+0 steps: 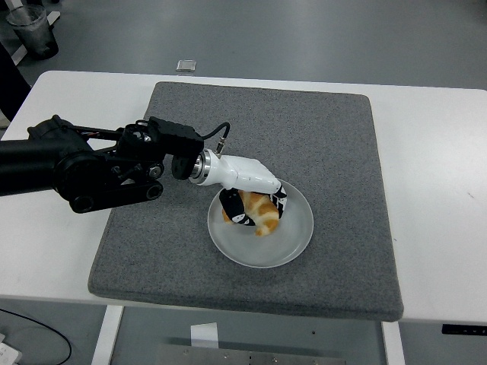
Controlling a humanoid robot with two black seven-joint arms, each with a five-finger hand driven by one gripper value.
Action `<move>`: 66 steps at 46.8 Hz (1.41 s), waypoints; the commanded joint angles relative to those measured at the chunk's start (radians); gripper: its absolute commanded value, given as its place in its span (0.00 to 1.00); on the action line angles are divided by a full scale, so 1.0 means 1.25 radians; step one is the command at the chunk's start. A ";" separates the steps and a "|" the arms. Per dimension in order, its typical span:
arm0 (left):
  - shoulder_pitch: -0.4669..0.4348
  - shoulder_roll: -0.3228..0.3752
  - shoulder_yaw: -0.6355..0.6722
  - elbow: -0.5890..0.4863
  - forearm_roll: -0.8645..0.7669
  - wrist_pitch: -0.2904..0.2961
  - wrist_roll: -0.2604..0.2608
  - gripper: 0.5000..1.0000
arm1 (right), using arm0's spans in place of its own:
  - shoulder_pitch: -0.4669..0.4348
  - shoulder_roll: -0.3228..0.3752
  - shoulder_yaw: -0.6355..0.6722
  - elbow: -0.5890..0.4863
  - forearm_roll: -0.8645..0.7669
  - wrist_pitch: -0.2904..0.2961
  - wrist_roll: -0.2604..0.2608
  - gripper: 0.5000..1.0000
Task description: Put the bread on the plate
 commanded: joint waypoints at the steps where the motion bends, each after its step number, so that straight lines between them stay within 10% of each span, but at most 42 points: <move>1: 0.001 -0.001 -0.002 0.000 -0.002 0.001 -0.001 0.32 | 0.000 0.000 0.001 0.000 0.000 0.000 0.000 0.86; 11: 0.002 -0.001 -0.006 -0.002 -0.012 0.023 -0.001 0.71 | 0.000 0.000 0.001 0.000 0.000 0.000 0.000 0.86; 27: 0.003 -0.001 -0.012 -0.005 -0.021 0.025 -0.002 0.98 | 0.000 0.000 0.000 0.000 0.000 0.000 0.000 0.86; 66: -0.015 0.012 -0.223 -0.003 -0.272 0.013 0.004 0.99 | 0.000 0.000 0.000 0.000 0.000 0.000 0.000 0.86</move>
